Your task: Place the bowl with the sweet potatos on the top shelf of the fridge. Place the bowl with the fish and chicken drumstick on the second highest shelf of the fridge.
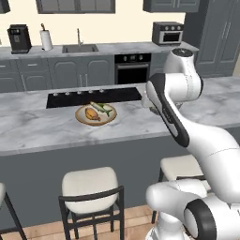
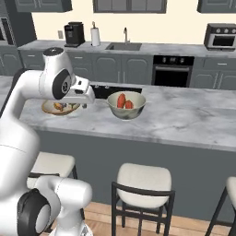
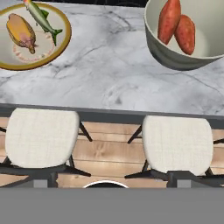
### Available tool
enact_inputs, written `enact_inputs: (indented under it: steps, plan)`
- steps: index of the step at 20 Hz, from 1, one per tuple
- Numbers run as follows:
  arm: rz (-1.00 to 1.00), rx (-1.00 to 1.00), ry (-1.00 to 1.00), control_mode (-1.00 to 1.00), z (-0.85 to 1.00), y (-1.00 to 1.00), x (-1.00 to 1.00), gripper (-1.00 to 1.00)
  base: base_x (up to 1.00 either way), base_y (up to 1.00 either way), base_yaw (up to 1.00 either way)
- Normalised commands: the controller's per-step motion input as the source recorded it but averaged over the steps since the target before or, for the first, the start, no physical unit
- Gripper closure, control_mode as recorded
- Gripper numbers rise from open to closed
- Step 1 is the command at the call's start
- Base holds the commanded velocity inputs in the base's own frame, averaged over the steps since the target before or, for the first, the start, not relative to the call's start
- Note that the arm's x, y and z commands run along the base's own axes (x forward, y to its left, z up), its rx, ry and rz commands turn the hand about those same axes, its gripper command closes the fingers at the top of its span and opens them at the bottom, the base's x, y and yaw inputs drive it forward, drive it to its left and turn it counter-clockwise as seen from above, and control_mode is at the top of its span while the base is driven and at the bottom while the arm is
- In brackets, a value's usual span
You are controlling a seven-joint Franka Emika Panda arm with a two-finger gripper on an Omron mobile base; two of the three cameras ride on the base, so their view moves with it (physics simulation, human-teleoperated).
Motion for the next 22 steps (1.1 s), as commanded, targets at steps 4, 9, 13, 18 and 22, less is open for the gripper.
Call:
enact_inputs:
  steps: [4,9,13,18,22]
  plan:
    - [0.00,0.00,0.00,1.00,0.00,0.00,0.00,-1.00,0.55,0.18,-0.04]
    - [0.00,0.00,0.00,1.00,0.00,0.00,0.00,-1.00,0.72,0.11,-0.03]
    - [-0.24,0.03,0.00,-1.00,-0.32,-0.65,0.46,-1.00,0.00,0.00,0.00]
    - [-0.43,0.13,0.02,-1.00,-0.30,-1.00,0.50,-1.00,0.00,0.00,0.00]
    - [-0.32,0.22,0.02,-1.00,-0.05,-0.98,0.36,-1.00,0.00,0.00,0.00]
